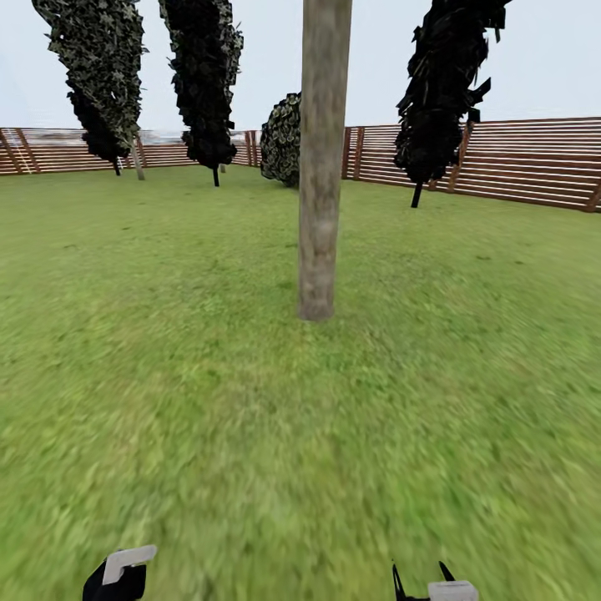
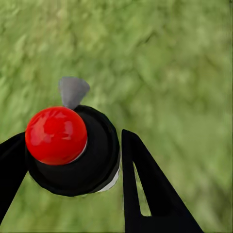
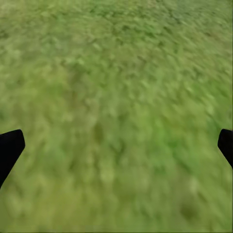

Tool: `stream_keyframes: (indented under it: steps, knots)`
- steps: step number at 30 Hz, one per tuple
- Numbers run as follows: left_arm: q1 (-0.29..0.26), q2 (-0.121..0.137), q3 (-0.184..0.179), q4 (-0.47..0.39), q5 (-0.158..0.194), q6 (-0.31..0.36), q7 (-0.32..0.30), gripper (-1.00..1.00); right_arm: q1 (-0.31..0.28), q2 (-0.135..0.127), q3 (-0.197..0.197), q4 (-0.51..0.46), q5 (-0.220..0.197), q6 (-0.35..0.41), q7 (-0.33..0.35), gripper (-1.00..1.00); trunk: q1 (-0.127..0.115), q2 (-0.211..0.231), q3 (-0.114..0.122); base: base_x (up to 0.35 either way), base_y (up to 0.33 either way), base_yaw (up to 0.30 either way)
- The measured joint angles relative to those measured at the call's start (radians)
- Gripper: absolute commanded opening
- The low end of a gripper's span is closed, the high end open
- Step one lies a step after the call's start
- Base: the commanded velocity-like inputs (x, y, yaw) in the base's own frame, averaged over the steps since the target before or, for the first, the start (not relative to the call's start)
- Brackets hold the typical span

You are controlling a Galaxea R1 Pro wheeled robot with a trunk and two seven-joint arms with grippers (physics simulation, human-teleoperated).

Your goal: In the garden, pick up the pesticide atomizer on the floor and spray pesticide onto both trees until each tree trunk is fully covered.

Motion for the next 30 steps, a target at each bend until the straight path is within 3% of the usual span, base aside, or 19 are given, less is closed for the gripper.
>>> stream_keyframes:
  steps: [6,20,30]
  knots:
    - [0.000,0.000,0.000,0.000,0.000,0.000,0.000,-1.00,0.000,0.000,0.000,0.001,0.001,0.000,0.002,1.00,0.000,0.000,0.000,0.337,0.000,-0.107]
    - [0.000,0.002,0.001,0.000,0.001,0.002,0.000,-1.00,0.000,0.001,0.002,0.002,0.002,0.001,0.001,1.00,0.000,0.000,0.000,0.337,0.000,-0.248]
    - [0.000,0.002,0.001,0.000,0.001,0.002,-0.001,-1.00,0.000,0.014,0.003,0.002,0.002,0.001,0.001,1.00,0.000,0.000,0.000,0.338,0.001,-0.041]
